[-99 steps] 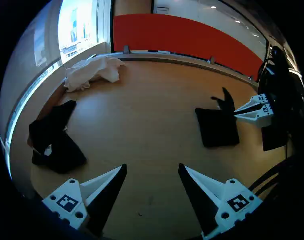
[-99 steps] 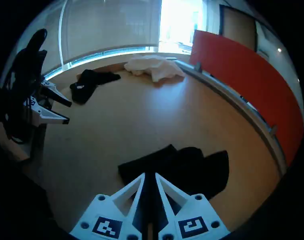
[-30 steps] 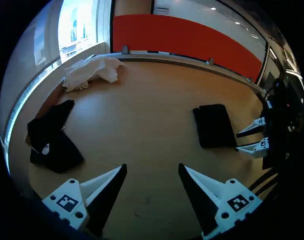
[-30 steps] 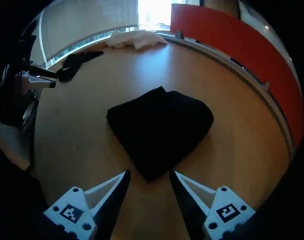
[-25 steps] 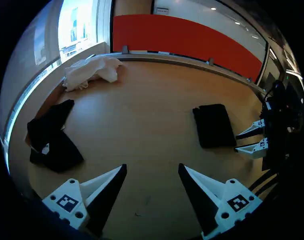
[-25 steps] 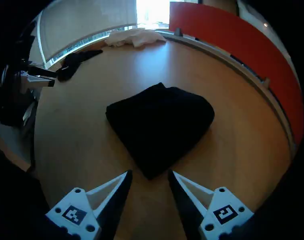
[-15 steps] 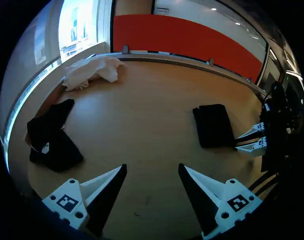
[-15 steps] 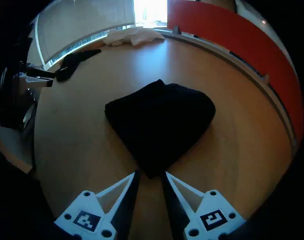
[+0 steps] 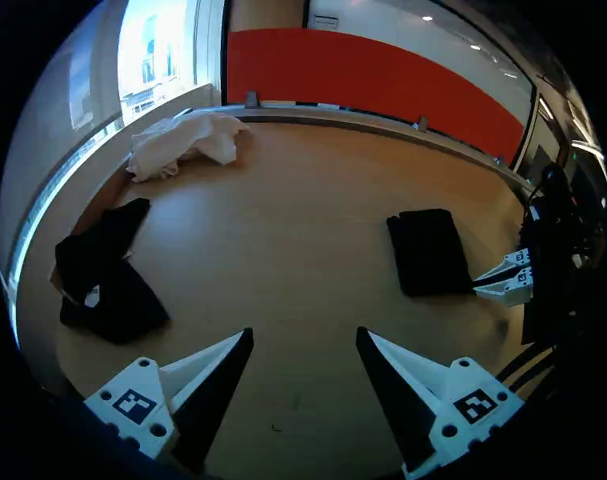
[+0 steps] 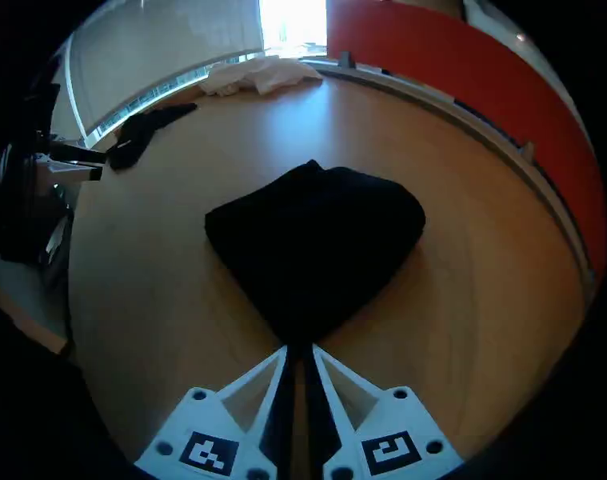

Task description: Fold towel

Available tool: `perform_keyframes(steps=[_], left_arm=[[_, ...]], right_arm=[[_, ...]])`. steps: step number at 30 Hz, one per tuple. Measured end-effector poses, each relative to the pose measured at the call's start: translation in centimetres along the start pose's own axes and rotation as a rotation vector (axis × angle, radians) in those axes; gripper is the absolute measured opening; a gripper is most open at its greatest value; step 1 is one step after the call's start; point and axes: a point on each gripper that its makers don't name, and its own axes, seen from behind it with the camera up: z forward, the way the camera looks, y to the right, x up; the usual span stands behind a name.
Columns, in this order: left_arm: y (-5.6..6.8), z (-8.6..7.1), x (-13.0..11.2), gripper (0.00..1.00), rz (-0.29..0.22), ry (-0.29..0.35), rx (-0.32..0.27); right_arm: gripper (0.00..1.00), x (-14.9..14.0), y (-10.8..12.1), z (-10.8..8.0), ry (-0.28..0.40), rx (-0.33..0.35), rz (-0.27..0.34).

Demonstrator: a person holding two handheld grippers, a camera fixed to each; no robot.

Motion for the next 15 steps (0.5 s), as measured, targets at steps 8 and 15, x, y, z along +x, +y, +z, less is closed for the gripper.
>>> perform_keyframes(steps=[8, 15], left_arm=[[0.1, 0.1, 0.0, 0.95, 0.002, -0.001, -0.001], [0.2, 0.0, 0.4, 0.95, 0.007, 0.007, -0.003]], right_arm=[[0.04, 0.7, 0.3, -0.5, 0.018, -0.011, -0.013], [0.04, 3.6, 0.8, -2.0, 0.074, -0.028, -0.047]])
